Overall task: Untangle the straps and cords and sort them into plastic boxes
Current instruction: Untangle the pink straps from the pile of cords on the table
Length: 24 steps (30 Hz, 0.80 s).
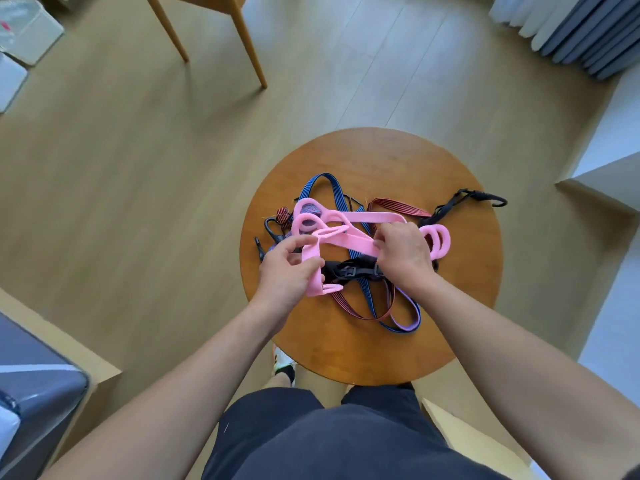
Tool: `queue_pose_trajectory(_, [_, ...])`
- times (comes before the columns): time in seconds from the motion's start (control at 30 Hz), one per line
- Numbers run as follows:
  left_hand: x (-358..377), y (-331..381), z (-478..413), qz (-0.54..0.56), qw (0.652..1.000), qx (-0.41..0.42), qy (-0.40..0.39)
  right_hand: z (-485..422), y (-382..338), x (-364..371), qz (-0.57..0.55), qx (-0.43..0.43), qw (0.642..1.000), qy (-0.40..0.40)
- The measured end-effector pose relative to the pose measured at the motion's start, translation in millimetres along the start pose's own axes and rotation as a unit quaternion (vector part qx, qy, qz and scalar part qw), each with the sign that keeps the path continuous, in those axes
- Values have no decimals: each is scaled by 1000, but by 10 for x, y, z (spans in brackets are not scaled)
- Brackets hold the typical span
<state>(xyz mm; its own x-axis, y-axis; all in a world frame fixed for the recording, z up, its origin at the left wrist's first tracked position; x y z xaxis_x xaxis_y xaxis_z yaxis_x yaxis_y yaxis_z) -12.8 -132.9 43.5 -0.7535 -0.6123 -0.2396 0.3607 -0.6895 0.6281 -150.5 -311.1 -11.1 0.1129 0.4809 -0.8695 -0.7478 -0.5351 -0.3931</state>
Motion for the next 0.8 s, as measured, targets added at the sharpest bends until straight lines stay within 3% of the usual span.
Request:
queue_pose_trajectory(0.07, [-42,31,51,-2,1000,15,-10,82,18,-50,-15,37,999,-2])
queue_pose_trajectory(0.23, [-183,80,138,-12,999,30,-30,301,-12,-20,-56,115,986,-106])
queue_pose_trajectory(0.43, [-347,130,226,-20,998,44,-47,526,-94,-152,-199,208,956,-65])
queue_pose_trajectory(0.57, [-387,144,307,-19,997,39,-64,605,-80,-263,-213,193,958,-6])
queue_pose_trajectory(0.67, [-408,156,340,-8,997,35,-67,668,-93,-288,-222,178,959,-9])
queue_pose_trajectory(0.8, [-384,208,359,-33,997,44,-62,669,-169,-434,-67,109,991,31])
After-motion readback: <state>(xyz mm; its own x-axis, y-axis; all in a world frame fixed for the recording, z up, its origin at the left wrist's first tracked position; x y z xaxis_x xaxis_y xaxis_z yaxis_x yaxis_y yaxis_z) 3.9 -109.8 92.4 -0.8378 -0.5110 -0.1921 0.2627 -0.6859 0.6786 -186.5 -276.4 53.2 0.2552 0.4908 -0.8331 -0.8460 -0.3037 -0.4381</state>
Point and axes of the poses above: each hand's wrist, its own z-axis away from the middle knuckle, its own x-axis out of the palm, y = z × x, the point moved 8 cm from there along -z, towards the middle knuckle, and after that the axes turned 5 degrees about -x, right-handed, at the moved point
